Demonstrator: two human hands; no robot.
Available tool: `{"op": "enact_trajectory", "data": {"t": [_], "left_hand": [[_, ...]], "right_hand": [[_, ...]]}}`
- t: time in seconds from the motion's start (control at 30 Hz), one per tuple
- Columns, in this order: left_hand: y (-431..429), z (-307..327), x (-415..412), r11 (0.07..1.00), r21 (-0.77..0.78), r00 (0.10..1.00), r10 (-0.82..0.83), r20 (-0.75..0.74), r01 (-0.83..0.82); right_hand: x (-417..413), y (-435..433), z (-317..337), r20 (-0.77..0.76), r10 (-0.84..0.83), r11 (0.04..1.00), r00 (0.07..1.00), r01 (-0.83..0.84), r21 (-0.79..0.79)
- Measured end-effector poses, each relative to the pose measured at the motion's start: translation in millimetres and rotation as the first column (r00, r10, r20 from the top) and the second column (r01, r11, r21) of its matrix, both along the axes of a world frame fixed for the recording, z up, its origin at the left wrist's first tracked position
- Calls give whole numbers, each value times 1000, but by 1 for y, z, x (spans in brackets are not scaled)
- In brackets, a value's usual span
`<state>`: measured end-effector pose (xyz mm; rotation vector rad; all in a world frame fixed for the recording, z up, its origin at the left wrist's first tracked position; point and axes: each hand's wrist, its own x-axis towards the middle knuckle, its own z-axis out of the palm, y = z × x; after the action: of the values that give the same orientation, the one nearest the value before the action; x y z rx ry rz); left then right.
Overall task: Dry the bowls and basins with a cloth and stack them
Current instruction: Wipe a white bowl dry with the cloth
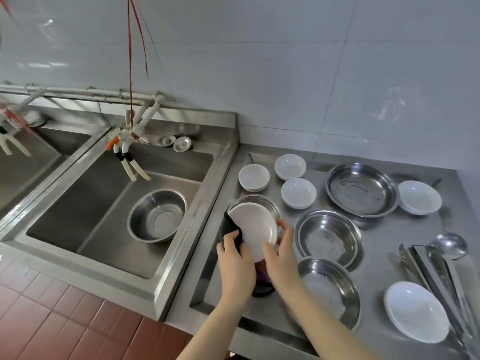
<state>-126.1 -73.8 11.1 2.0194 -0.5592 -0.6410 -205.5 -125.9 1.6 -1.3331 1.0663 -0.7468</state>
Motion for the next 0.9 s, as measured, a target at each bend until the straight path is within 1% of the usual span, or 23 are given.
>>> {"op": "enact_trajectory", "data": {"t": [0.07,0.13,0.2,0.27,0.3,0.33,0.37,0.43,0.5,0.53,0.6,0.63,0.67,0.73,0.8,0.83,0.9], "left_hand": [[-3,-4,18,995,34,987,-102,125,99],[-6,-7,41,973,80,933,-229,279,215],[-10,-6,64,912,154,829,-410,380,380],[-14,-2,82,804,211,702,-590,400,555],[-15,-1,88,774,210,674,-626,392,597],[-17,0,92,782,189,688,-615,386,594],[-18,1,92,823,154,733,-558,389,546],[-16,4,81,932,86,847,-357,395,353],[-9,8,59,982,28,935,-186,302,187],[-4,10,47,988,6,964,-149,219,151],[5,9,29,984,-17,983,-178,53,179],[9,5,26,978,-14,978,-209,0,209],[12,2,27,972,-4,972,-236,-21,236],[13,-2,40,958,4,957,-288,34,288],[12,-3,56,936,-4,931,-349,110,351],[9,-2,63,930,-9,924,-364,121,368],[2,-2,73,934,-15,929,-353,109,357]], "right_hand": [[0,-2,-2,-31,12,999,999,-11,31],[-3,-5,0,-95,66,997,993,-62,45],[-7,-14,6,-121,167,983,979,-155,100],[-13,-26,13,-81,273,949,959,-254,188],[-12,-31,14,-71,281,943,957,-261,205],[-10,-33,16,-74,256,950,964,-237,201],[-4,-32,16,-84,205,966,975,-187,180],[11,-26,16,-91,73,992,993,-63,113],[26,-18,12,-24,-63,992,998,66,111],[32,-15,13,16,-123,986,992,121,116],[38,-12,16,56,-198,978,979,193,80],[38,-12,16,51,-194,980,980,191,53],[38,-13,17,41,-169,985,985,167,39],[35,-17,18,22,-114,991,993,112,79],[33,-21,17,35,-110,981,993,102,167],[34,-22,16,42,-113,973,993,103,205],[37,-18,16,33,-105,969,994,95,229]]}}
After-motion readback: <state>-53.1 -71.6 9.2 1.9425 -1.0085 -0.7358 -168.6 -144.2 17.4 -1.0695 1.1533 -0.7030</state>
